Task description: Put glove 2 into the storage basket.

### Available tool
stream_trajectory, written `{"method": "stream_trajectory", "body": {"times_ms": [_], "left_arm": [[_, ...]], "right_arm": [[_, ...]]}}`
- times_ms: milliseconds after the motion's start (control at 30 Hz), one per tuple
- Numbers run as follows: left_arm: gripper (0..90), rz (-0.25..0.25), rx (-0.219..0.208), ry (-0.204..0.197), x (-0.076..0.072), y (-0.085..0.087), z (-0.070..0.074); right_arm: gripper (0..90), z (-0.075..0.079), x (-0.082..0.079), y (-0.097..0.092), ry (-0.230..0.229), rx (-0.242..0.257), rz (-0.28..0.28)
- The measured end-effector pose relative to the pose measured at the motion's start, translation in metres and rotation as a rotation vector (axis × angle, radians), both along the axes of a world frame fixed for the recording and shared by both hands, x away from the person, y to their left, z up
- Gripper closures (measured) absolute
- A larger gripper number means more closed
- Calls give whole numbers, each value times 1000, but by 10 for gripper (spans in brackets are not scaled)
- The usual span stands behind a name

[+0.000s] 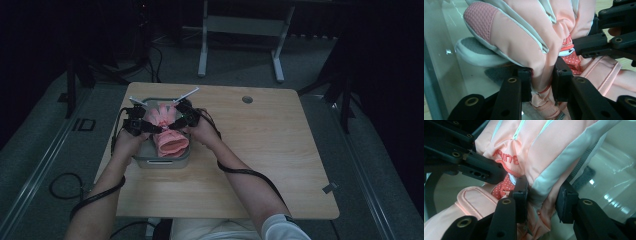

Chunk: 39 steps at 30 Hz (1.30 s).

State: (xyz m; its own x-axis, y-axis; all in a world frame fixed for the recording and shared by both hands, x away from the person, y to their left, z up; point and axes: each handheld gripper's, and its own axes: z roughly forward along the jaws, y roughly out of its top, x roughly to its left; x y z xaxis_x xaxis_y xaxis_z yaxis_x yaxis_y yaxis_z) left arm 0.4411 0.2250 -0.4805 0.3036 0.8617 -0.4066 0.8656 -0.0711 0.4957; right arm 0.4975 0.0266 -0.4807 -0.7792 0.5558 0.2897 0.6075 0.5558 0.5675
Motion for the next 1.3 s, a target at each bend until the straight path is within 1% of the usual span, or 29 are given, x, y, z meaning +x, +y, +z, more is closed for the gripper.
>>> {"method": "stream_trajectory", "body": {"times_ms": [33, 100, 200, 233, 267, 400, 433, 467, 500, 567, 633, 733, 767, 800, 867, 933, 1033, 1167, 1200, 1233, 1267, 1300], "left_arm": [[711, 2, -5, 1, 0, 0, -1], [697, 11, -24, 11, 2, 3, -3], [675, 14, -24, 19, 3, 4, -4], [675, 18, -16, 24, 4, 3, -4], [664, 28, -18, 25, 5, 3, -5], [580, 55, -36, 28, 5, 8, -8], [568, 55, -36, 28, 5, 8, -8], [568, 60, -30, 30, 5, 9, -8], [544, 61, -20, 29, 5, 9, -8], [517, 64, 11, 20, 6, 8, -7], [494, 71, 19, 23, 7, 8, -7], [469, 78, 30, 14, 7, 7, -6], [461, 83, 29, 10, 7, 7, -5], [447, 89, 35, 0, 6, 8, -4], [421, 90, 49, -8, 5, 9, -2], [420, 92, 47, -10, 5, 11, -1], [420, 96, 43, -15, 3, 14, 1], [420, 99, 37, -26, 1, 15, 2], [421, 99, 24, -24, 1, 15, 1], [424, 95, 26, -21, 1, 14, 1], [424, 86, 45, -18, 1, 12, 1], [427, 82, 54, -15, 1, 10, 0]], "right_arm": [[647, -1, 2, 0, 14, -3, -5], [641, -1, 3, -1, 20, -5, -4], [631, -1, 4, 2, 14, -23, -7], [631, -1, 4, 2, 14, -23, -7], [625, -1, 5, 3, 10, -37, -9], [589, -1, 8, 3, 22, -40, -17], [589, -1, 8, 3, 22, -40, -17], [583, -2, 9, 3, 25, -35, -19], [569, -2, 9, 4, 32, -34, -23], [550, -2, 10, 4, 29, -36, -28], [527, -2, 11, 6, 20, -45, -33], [511, -1, 12, 7, 5, -55, -34], [504, -1, 12, 6, 5, -52, -35], [502, -1, 12, 6, 6, -44, -36], [501, 1, 13, 4, 13, -24, -41], [512, 3, 13, 4, 12, -10, -33], [512, 8, 11, 5, 7, -2, -30], [516, 10, 12, 5, 18, 13, -33], [524, 10, 12, 5, 21, 15, -37], [533, 10, 12, 6, 24, 7, -42], [536, 10, 12, 7, 18, -6, -39], [548, 10, 11, 7, 16, -14, -34]]}}
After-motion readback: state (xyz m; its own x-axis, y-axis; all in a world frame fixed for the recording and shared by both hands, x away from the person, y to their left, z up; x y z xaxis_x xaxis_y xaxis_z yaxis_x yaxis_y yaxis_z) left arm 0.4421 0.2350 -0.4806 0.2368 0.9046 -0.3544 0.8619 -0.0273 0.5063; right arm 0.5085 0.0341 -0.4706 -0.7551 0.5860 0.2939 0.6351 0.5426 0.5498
